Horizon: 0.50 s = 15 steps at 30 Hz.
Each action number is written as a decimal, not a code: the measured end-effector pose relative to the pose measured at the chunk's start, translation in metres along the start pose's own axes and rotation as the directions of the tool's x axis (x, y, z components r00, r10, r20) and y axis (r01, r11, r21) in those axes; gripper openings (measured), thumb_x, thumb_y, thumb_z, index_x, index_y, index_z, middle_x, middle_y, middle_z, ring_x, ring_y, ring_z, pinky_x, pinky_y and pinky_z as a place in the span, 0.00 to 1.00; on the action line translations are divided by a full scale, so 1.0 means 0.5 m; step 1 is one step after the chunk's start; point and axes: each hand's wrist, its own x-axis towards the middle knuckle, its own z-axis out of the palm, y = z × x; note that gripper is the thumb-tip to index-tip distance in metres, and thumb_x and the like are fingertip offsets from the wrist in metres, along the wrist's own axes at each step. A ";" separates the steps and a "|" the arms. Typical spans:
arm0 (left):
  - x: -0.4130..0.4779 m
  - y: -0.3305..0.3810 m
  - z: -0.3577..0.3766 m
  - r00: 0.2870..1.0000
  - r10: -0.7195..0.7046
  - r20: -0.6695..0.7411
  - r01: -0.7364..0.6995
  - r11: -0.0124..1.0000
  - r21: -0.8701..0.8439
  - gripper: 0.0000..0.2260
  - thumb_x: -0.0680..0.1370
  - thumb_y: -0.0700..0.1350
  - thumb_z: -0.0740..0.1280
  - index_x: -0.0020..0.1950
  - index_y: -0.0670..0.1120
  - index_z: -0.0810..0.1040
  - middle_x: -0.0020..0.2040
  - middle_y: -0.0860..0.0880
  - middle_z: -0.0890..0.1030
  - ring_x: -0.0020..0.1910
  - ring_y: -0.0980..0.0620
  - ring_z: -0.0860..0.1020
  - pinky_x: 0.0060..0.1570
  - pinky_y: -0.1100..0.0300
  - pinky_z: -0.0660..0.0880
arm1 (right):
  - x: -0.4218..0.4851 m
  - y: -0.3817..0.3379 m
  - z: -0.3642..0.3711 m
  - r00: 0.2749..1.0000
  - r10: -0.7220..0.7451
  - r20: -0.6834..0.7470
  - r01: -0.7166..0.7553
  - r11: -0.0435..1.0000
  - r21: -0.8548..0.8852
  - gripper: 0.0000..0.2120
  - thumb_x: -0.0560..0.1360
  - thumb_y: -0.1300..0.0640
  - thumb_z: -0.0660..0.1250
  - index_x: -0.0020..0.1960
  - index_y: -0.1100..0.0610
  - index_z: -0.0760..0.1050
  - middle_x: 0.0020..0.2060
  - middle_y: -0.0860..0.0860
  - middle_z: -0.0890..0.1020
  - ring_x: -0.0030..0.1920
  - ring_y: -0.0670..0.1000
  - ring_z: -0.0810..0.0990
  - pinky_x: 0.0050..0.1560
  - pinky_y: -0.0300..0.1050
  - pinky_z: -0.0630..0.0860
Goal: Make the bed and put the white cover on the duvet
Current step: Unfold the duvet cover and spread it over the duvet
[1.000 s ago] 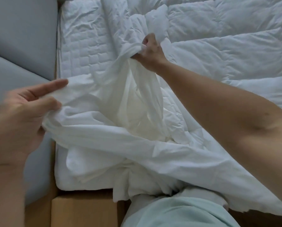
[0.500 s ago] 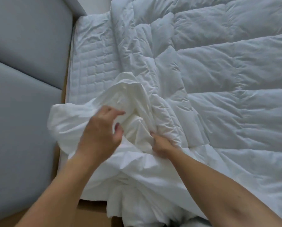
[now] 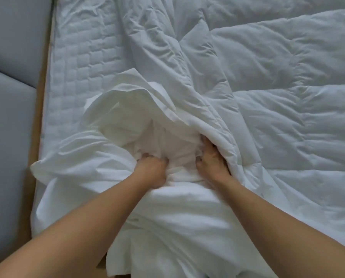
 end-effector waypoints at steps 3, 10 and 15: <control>-0.006 -0.024 0.008 0.991 0.005 0.130 -0.004 1.000 -0.006 0.16 0.77 0.48 0.63 0.64 0.48 0.78 0.62 0.46 0.81 0.61 0.42 0.79 0.59 0.50 0.75 | -0.002 -0.009 0.017 0.999 -0.012 0.048 0.020 0.987 -0.159 0.47 0.74 0.51 0.72 0.82 0.54 0.46 0.81 0.53 0.51 0.80 0.53 0.49 0.78 0.42 0.42; -0.025 -0.067 -0.021 0.923 -0.058 0.379 0.035 0.997 0.066 0.16 0.77 0.51 0.64 0.64 0.53 0.79 0.60 0.50 0.78 0.63 0.45 0.77 0.64 0.49 0.72 | -0.030 -0.057 0.069 0.997 0.008 0.074 -0.010 1.000 0.018 0.36 0.66 0.58 0.74 0.70 0.51 0.63 0.62 0.55 0.75 0.64 0.55 0.74 0.69 0.49 0.70; -0.046 -0.115 -0.020 0.880 -0.082 0.468 0.057 0.996 0.067 0.11 0.79 0.48 0.66 0.61 0.52 0.78 0.55 0.51 0.76 0.54 0.47 0.75 0.58 0.51 0.72 | 0.042 -0.062 -0.022 0.985 0.173 0.026 -0.175 0.961 0.216 0.11 0.72 0.59 0.70 0.54 0.56 0.78 0.44 0.53 0.81 0.49 0.56 0.80 0.54 0.46 0.74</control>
